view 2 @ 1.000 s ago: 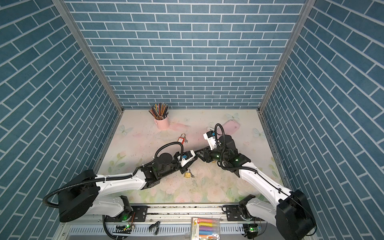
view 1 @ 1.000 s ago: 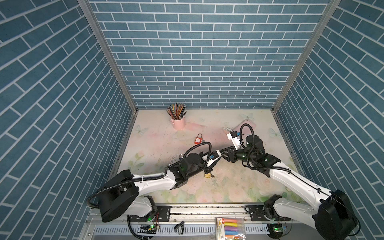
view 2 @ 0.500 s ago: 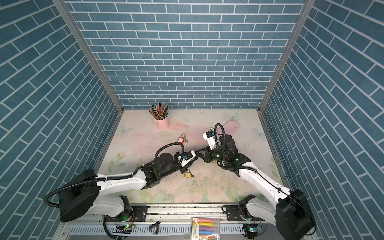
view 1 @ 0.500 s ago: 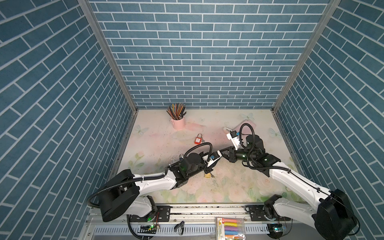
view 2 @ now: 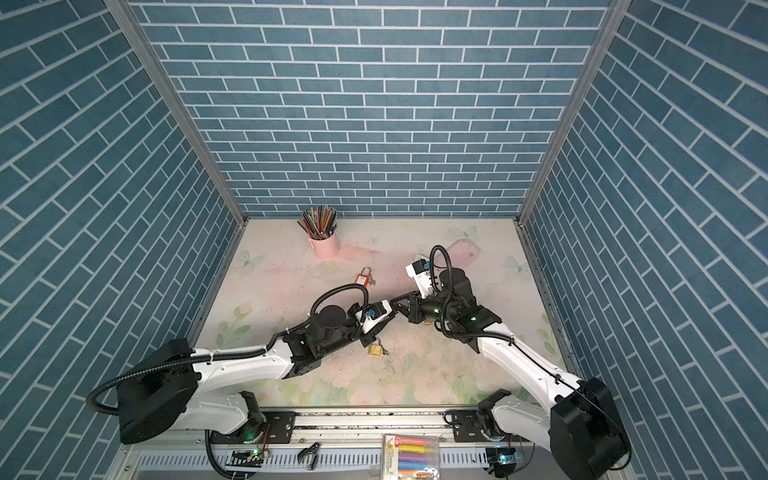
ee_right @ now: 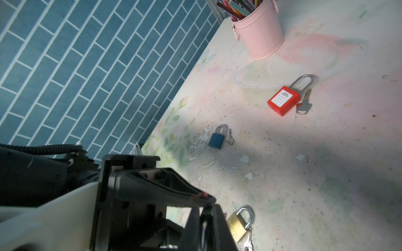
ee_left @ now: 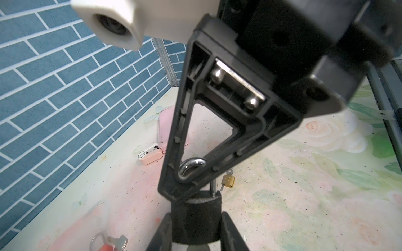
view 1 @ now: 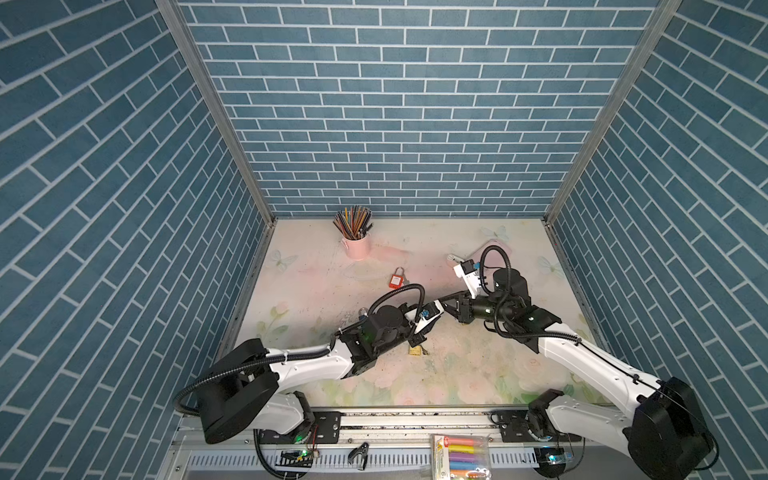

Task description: Lock with the key

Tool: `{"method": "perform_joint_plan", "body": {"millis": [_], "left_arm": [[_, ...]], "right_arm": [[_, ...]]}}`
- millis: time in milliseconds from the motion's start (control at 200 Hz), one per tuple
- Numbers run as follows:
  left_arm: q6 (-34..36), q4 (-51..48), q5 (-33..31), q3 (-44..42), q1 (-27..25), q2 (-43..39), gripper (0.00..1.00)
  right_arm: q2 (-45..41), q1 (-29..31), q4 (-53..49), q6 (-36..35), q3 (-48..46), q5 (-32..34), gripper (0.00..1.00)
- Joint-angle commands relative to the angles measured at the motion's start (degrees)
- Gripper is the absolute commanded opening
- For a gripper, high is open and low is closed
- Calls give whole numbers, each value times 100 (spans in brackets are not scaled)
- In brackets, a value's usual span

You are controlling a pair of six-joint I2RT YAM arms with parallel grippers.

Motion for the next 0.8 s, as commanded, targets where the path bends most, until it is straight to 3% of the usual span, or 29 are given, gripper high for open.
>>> {"method": "perform_joint_plan", "body": {"millis": [0, 280, 480, 795], "left_arm": [[59, 28, -117, 266, -15, 38, 38], [-61, 153, -274, 223, -16, 102, 37], [-131, 141, -319, 248, 5, 84, 26], [-205, 352, -636, 417, -46, 266, 29]], "right_arm": [[-99, 49, 102, 22, 11, -210, 0], [-145, 49, 107, 44, -87, -156, 0], [-145, 48, 36, -23, -158, -196, 0], [-107, 42, 198, 155, -207, -192, 0]]}}
